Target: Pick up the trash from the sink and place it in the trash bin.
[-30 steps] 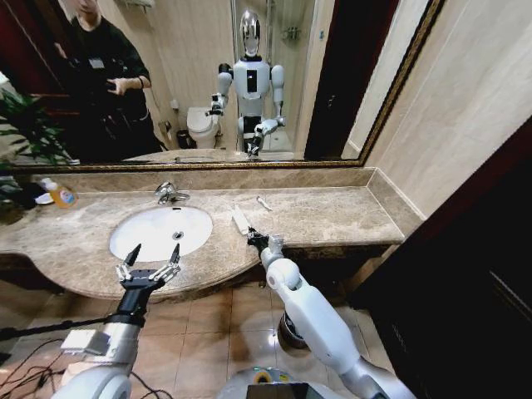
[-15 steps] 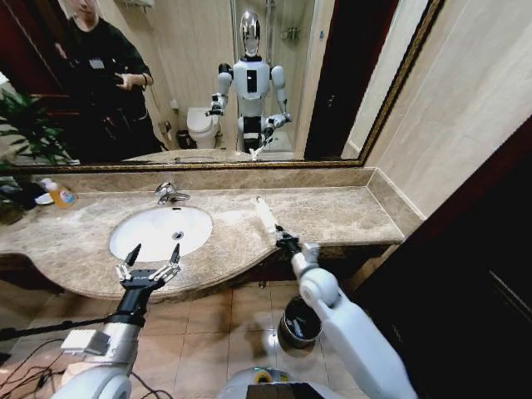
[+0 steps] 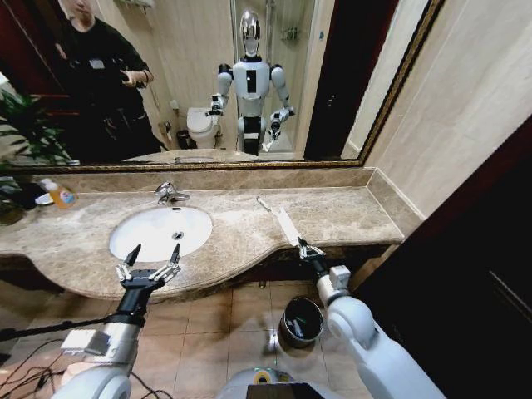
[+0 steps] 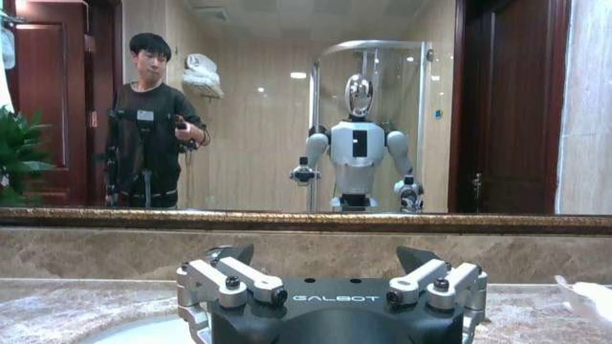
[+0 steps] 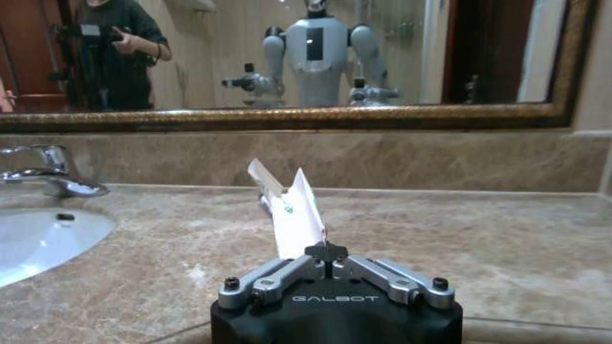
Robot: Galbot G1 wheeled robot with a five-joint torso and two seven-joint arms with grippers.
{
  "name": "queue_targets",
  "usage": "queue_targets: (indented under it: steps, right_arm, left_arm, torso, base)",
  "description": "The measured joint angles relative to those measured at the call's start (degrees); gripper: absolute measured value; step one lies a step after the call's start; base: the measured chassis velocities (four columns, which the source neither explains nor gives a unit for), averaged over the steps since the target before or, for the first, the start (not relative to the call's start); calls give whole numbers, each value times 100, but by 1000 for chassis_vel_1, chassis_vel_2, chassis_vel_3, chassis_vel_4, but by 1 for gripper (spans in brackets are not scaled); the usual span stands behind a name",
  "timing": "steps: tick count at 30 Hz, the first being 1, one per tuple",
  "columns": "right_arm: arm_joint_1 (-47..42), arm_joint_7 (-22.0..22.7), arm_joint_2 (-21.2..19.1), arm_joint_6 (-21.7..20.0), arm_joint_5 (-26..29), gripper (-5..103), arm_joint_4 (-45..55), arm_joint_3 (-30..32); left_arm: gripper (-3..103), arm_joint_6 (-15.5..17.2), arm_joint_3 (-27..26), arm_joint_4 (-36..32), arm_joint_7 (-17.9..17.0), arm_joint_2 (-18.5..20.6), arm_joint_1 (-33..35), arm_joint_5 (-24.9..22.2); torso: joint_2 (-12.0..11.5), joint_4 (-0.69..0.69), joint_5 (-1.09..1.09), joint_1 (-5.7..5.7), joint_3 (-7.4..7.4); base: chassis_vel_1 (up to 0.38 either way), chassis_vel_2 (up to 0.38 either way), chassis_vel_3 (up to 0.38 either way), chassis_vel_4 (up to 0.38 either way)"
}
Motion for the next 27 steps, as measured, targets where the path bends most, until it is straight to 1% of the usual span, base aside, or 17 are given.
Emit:
queue_targets:
  steps: [2, 6, 9, 11, 14, 16, 18, 19, 21, 23, 24, 25, 27]
  right_arm:
    - [-242, -10, -10, 51, -75, 0, 115, 166]
    - [-447, -56, 4, 105, -145, 0, 181, 335]
    - [-1014, -241, 115, 291, -285, 0, 232, 748]
    - [-1172, -285, 154, 327, -283, 0, 253, 868]
    - [-1697, -453, 312, 413, -151, 0, 327, 1223]
    - [-1766, -482, 339, 445, -146, 0, 327, 1276]
    - [-2036, -602, 433, 619, -178, 0, 259, 1424]
    - [-2036, -602, 433, 619, -178, 0, 259, 1424]
    - [-2276, -695, 543, 838, -312, 0, 87, 1485]
    - [-2436, -753, 624, 1097, -462, 0, -177, 1480]
    - [-2436, -753, 624, 1097, -462, 0, -177, 1480]
    - [-2485, -792, 674, 1258, -570, 0, -380, 1454]
    - [-2508, -836, 765, 1425, -733, 0, -692, 1367]
  left_arm:
    - [100, 0, 0, 0, 0, 0, 0, 0]
    - [100, 0, 0, 0, 0, 0, 0, 0]
    - [100, 0, -1, 0, -1, 0, 0, 0]
    - [100, 0, -1, 0, 0, 0, 0, 0]
    - [100, 0, -1, 0, -1, 0, 0, 0]
    - [100, 0, 0, 0, 0, 0, 0, 0]
    - [100, 0, 0, 0, 0, 0, 0, 0]
    - [100, 0, 0, 0, 0, 0, 0, 0]
    - [100, 0, 0, 0, 0, 0, 0, 0]
    - [100, 0, 0, 0, 0, 0, 0, 0]
    - [100, 0, 0, 0, 0, 0, 0, 0]
    - [100, 0, -1, 0, 0, 0, 0, 0]
    - [100, 0, -1, 0, 0, 0, 0, 0]
  torso:
    - [0, 0, 0, 0, 0]
    - [0, 1, 0, 1, 0]
    - [0, 1, 1, 1, 0]
    - [0, 0, 0, 1, 1]
    - [0, 0, 0, 1, 0]
    - [0, 0, 0, 0, 0]
    - [0, 0, 0, 1, 0]
    - [0, 0, 0, 1, 0]
    - [0, 0, -1, 1, 0]
    - [0, 0, -1, 1, 1]
    - [0, 0, -1, 1, 1]
    - [0, 0, 0, 0, 0]
    - [0, 0, -1, 1, 1]
  base:
    - [0, 0, 0, 0]
    - [0, 0, 0, 0]
    - [0, 0, 0, 0]
    - [0, 0, 0, 0]
    - [0, 0, 0, 0]
    - [0, 0, 0, 0]
    - [0, 0, 0, 0]
    - [0, 0, 0, 0]
    - [0, 0, 0, 0]
    - [0, 0, 0, 0]
    - [0, 0, 0, 0]
    - [0, 0, 0, 0]
    - [0, 0, 0, 0]
